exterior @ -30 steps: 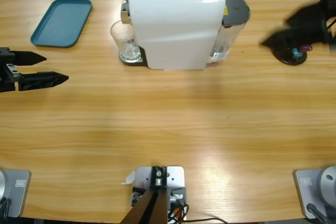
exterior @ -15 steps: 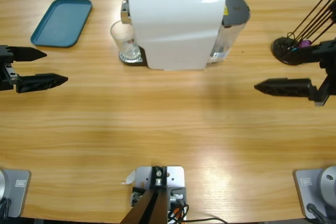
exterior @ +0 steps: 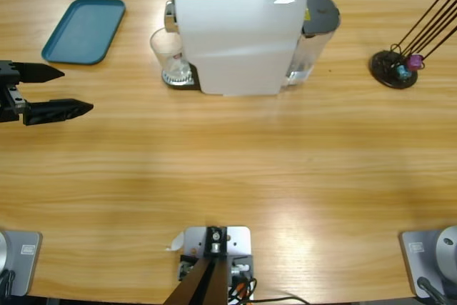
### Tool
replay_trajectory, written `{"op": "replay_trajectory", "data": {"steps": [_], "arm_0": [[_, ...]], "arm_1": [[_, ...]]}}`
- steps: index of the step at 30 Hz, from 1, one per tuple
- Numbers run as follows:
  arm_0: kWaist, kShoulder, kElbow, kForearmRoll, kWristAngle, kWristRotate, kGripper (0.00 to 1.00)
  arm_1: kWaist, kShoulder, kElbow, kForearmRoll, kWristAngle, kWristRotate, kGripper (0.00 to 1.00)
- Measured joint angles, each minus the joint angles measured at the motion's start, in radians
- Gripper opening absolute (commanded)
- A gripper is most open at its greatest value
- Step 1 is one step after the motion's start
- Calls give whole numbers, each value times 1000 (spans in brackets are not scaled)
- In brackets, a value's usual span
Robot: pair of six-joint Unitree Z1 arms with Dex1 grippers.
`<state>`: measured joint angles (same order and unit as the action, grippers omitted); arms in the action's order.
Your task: Pour coffee
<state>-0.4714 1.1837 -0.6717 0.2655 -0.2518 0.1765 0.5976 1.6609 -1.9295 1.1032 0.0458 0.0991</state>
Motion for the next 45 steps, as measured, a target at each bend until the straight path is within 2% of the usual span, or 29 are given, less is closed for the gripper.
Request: {"op": "replay_trajectory", "data": {"steps": [4,13,25,35,45], "arm_0": [[1,0,0,0,0,0,996],[1,15,0,0,0,0,996],[1,31,0,0,0,0,996],[1,48,0,0,0,0,996],[1,68,-30,-92,-31,4,996]], "arm_1": [[-6,115,-109,60,-29,7,0],[-6,131,-117,88,-49,8,0],[-5,225,-132,102,-23,8,0],[1,244,-159,125,17,8,0],[6,261,-159,129,48,8,0]]}}
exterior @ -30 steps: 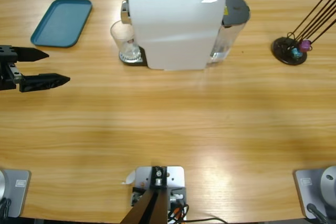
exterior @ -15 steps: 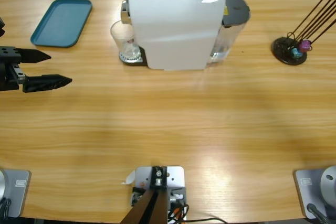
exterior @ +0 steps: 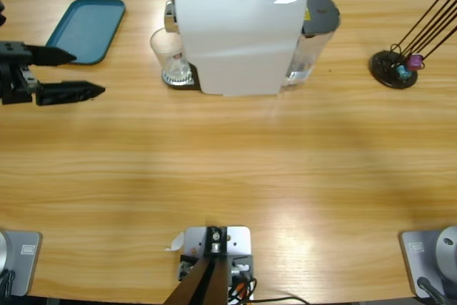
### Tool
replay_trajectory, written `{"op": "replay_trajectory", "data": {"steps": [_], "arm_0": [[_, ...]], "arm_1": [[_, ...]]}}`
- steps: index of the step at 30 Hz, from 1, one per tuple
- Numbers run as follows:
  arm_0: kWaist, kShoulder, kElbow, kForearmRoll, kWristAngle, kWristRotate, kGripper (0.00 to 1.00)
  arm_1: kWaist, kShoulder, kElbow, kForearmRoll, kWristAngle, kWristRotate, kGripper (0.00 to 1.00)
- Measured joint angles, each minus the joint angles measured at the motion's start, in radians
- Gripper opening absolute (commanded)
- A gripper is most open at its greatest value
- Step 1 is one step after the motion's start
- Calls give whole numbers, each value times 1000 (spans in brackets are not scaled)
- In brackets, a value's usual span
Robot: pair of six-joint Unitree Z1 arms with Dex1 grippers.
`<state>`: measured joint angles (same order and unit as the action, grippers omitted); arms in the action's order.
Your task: Pour coffee
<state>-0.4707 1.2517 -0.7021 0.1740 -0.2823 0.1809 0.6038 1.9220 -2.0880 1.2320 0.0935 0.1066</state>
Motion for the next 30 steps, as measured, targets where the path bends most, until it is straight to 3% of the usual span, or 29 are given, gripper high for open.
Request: {"op": "replay_trajectory", "data": {"steps": [30], "arm_0": [[10,11,-7,-3,0,0,996]], "arm_1": [[3,32,-17,8,-44,-3,0]]}}
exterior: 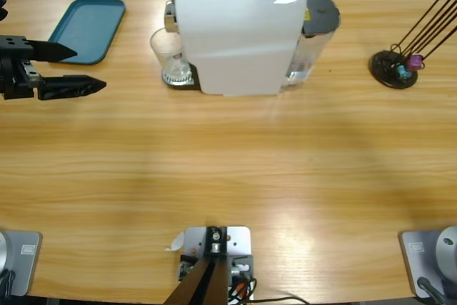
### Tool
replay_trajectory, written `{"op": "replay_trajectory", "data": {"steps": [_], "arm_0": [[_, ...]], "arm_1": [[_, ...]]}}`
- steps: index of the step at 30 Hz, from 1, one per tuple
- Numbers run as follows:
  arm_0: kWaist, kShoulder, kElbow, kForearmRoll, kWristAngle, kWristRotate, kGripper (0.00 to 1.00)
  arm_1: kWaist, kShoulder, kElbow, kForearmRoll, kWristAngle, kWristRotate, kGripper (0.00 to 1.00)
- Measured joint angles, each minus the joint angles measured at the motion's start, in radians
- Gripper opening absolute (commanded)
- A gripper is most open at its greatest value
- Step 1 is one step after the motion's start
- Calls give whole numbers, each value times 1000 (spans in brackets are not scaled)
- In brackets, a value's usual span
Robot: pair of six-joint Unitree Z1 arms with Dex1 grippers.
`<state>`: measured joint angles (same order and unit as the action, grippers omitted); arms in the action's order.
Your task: Pour coffee
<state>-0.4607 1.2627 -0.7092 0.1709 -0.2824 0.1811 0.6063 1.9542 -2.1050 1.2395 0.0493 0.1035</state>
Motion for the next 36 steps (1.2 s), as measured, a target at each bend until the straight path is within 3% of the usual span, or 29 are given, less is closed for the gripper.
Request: {"op": "replay_trajectory", "data": {"steps": [12,14,15,19,23,30,36], "arm_0": [[12,0,0,0,0,0,996],[13,0,0,0,0,0,996],[13,0,0,0,0,0,996],[13,0,0,0,-22,0,996],[13,8,-5,-1,-29,0,996],[14,13,-55,-1,-29,10,996],[14,18,-60,-2,-33,24,1000]], "arm_1": [[0,1,9,0,-1,-3,20],[7,-3,-9,0,-8,-18,839],[13,-10,-31,1,-9,-30,984],[66,-116,-38,1,-27,-60,1000],[122,-299,205,-39,-34,-62,1000],[144,-568,945,-518,-34,-59,1000],[159,-640,1127,-696,-34,-59,1000]]}}
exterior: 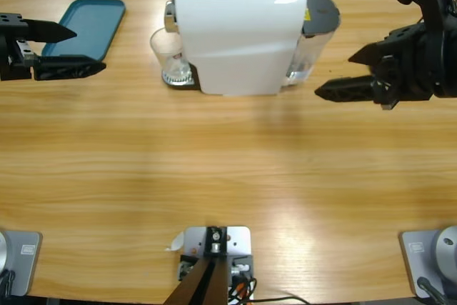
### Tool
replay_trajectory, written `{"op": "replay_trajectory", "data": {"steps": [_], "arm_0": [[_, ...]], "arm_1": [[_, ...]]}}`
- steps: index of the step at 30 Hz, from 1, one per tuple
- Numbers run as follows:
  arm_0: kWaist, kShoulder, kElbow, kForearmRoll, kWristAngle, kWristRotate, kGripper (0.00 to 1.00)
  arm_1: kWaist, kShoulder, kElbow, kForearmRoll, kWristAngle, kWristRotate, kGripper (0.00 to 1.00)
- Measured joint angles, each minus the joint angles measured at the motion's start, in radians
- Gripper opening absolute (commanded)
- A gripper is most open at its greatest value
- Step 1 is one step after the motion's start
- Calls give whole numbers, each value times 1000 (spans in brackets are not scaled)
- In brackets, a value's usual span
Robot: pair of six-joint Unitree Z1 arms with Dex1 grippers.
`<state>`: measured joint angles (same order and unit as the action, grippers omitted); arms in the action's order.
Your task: Pour coffee
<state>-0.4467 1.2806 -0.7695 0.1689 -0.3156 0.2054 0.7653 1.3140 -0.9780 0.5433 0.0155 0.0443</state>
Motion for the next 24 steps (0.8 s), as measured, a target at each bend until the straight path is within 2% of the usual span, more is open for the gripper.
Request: {"op": "replay_trajectory", "data": {"steps": [13,24], "arm_0": [[0,83,0,-61,-31,53,1000],[-8,83,0,-61,-31,52,1000]], "arm_1": [[4,-61,178,-145,0,0,1000],[4,-120,221,-163,-9,0,1000]]}}
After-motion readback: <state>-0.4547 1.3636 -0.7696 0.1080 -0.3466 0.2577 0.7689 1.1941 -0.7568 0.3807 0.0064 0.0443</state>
